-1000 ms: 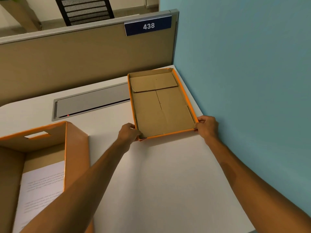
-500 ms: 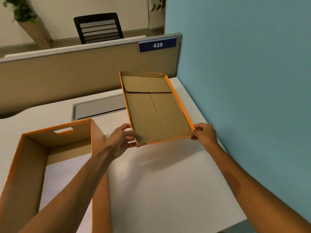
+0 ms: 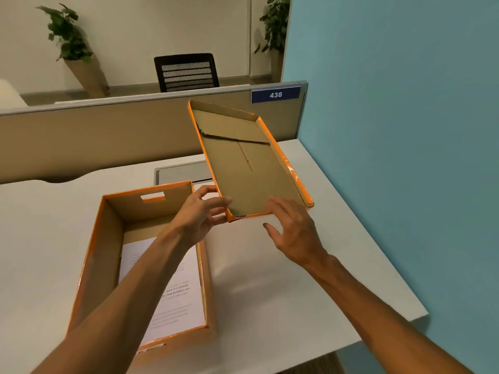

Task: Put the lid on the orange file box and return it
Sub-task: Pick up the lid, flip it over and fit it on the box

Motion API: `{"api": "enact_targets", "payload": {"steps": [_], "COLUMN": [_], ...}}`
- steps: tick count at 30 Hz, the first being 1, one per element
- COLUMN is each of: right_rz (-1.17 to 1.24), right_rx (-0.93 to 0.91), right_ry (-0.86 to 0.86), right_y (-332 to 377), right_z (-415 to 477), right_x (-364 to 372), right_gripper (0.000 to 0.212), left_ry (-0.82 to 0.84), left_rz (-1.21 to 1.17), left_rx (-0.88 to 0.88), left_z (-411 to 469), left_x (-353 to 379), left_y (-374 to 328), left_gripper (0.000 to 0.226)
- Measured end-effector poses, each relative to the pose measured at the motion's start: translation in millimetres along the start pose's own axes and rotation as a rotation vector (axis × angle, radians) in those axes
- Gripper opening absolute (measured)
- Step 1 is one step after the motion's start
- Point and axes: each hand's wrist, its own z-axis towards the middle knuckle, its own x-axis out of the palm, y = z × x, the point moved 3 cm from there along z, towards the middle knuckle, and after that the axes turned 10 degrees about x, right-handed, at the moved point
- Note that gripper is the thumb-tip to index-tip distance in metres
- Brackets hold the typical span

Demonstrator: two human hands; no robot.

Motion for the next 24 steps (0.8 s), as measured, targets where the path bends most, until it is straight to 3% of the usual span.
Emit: {"api": "enact_targets", "payload": {"steps": [11, 15, 20, 24], "right_rz": [0.152, 0.222, 0.394, 0.564], "right_rx": [-0.072, -0.057, 0.058, 0.301], "right_ry": [-0.167, -0.227, -0.328, -0.324], "right_y": [96.7, 116.2, 132.0, 136.2], "right_z": [-25.1, -30.7, -25.7, -22.2], "right_x": [-0.5, -11.4, -40.3, -64.4], "right_gripper": [0.026, 0.023, 0.033, 0.029], "left_ry": [-0.012, -0.01, -0.016, -0.058], "left_rz": [0.037, 0.037, 0.045, 0.052], "left_rx": [0.094, 0.123, 0.189, 0.081], "left_z": [-88.0, -103.6, -106.9, -100.6], "left_x": [-11.2, -9.6, -2.6, 3.6], "left_y": [-35.2, -51.0, -66.9, -40.3], "left_gripper": [0.033, 0.041, 0.059, 0.057]}}
